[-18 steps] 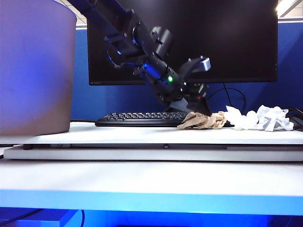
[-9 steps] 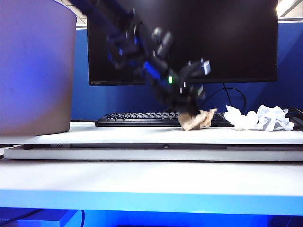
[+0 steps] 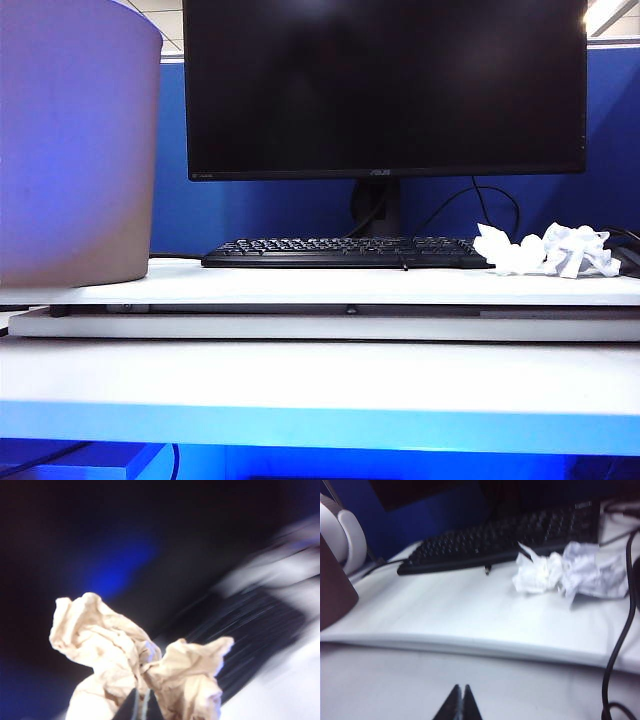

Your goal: Pick up all paper balls from the table and place them in the pink trash can.

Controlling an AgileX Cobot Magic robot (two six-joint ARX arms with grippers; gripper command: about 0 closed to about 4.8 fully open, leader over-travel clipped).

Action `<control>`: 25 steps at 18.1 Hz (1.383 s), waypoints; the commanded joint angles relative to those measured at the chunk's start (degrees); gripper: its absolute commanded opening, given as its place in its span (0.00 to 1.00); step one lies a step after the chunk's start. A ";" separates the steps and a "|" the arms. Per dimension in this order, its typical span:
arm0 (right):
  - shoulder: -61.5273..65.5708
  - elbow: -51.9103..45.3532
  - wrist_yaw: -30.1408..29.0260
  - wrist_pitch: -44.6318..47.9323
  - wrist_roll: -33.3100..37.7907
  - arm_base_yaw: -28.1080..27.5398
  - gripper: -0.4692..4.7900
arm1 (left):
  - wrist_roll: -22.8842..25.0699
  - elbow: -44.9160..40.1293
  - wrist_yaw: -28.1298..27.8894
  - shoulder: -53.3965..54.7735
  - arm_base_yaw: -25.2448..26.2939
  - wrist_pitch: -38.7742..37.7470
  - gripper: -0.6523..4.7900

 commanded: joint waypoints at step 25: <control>-0.09 -0.17 -4.13 4.44 1.92 -0.02 0.09 | -11.04 0.63 34.03 28.81 -3.74 12.48 1.00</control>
